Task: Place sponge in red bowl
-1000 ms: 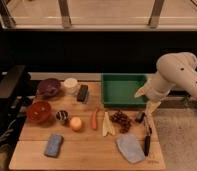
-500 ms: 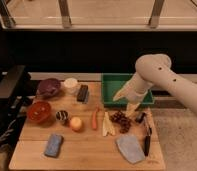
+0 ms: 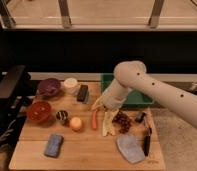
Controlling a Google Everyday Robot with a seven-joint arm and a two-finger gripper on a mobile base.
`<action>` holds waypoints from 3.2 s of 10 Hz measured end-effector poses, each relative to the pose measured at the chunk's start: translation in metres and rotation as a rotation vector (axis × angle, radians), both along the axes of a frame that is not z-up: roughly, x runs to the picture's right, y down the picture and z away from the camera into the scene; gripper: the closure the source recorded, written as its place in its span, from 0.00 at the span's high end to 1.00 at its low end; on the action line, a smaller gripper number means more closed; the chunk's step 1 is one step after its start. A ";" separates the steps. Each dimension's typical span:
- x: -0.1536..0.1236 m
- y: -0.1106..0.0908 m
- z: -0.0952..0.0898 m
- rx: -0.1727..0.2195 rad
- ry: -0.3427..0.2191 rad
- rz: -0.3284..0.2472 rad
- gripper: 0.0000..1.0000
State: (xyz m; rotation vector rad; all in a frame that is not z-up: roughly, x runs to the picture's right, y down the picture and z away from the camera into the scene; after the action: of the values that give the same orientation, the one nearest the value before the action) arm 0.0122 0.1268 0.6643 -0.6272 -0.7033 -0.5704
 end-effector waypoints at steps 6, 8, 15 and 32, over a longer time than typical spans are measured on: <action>-0.048 0.038 -0.022 -0.012 -0.075 -0.094 0.64; -0.049 0.038 -0.022 -0.012 -0.077 -0.095 0.64; -0.083 0.042 -0.007 -0.013 -0.148 -0.121 0.64; -0.220 0.112 0.088 -0.163 -0.340 -0.092 0.64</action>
State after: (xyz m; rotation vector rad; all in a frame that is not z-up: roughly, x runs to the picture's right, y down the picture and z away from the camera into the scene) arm -0.2080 0.2385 0.7519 -0.7256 -1.0524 -0.7193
